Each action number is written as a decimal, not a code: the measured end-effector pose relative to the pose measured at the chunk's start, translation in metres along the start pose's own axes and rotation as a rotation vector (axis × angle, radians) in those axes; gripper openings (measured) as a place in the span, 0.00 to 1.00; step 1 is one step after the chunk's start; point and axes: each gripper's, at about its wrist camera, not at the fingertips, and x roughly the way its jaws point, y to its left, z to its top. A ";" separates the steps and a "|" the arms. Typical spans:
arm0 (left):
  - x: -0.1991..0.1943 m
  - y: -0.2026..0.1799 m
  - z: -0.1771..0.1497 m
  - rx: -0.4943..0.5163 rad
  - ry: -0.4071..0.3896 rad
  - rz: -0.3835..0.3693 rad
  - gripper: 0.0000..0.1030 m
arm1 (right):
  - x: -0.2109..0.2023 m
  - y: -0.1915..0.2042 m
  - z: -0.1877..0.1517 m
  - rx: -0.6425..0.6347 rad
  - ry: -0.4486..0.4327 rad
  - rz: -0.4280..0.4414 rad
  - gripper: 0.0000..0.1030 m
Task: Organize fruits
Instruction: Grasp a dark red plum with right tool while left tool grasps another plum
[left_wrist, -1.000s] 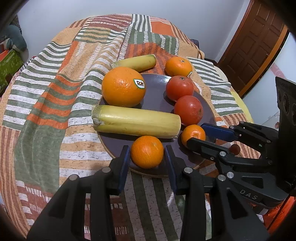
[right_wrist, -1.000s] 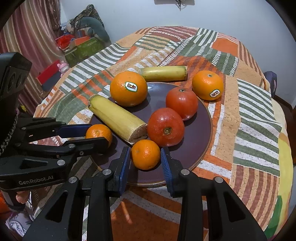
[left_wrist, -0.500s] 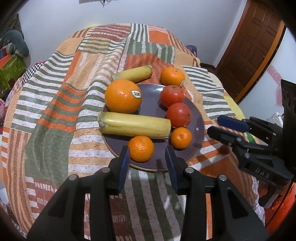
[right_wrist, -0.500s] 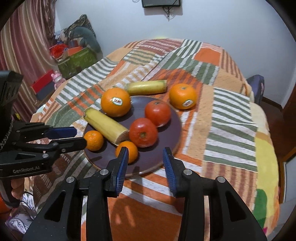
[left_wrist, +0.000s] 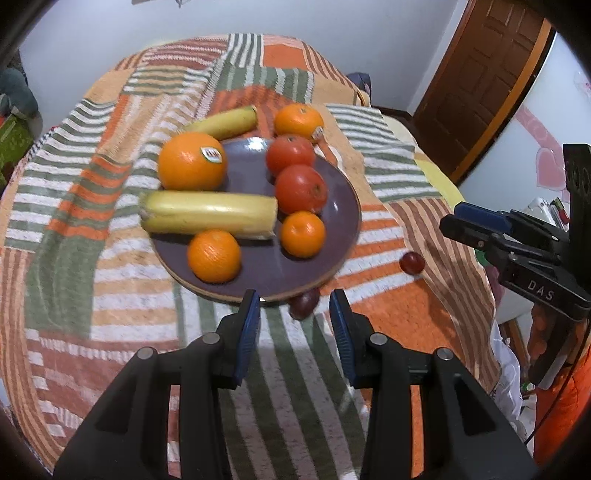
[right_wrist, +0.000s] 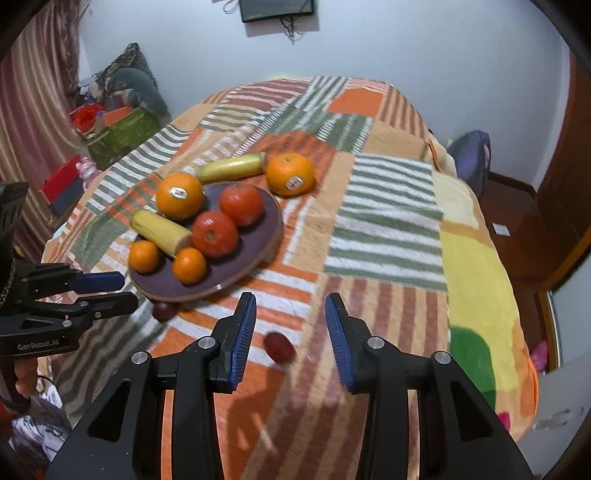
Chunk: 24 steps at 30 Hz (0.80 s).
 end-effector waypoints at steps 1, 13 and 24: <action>0.002 -0.001 -0.001 0.001 0.007 -0.001 0.38 | 0.001 -0.002 -0.003 0.006 0.006 0.002 0.35; 0.033 -0.009 -0.006 0.000 0.083 0.002 0.38 | 0.025 0.001 -0.025 0.017 0.077 0.071 0.35; 0.041 -0.012 -0.002 0.009 0.071 0.027 0.27 | 0.040 0.001 -0.032 0.012 0.100 0.085 0.34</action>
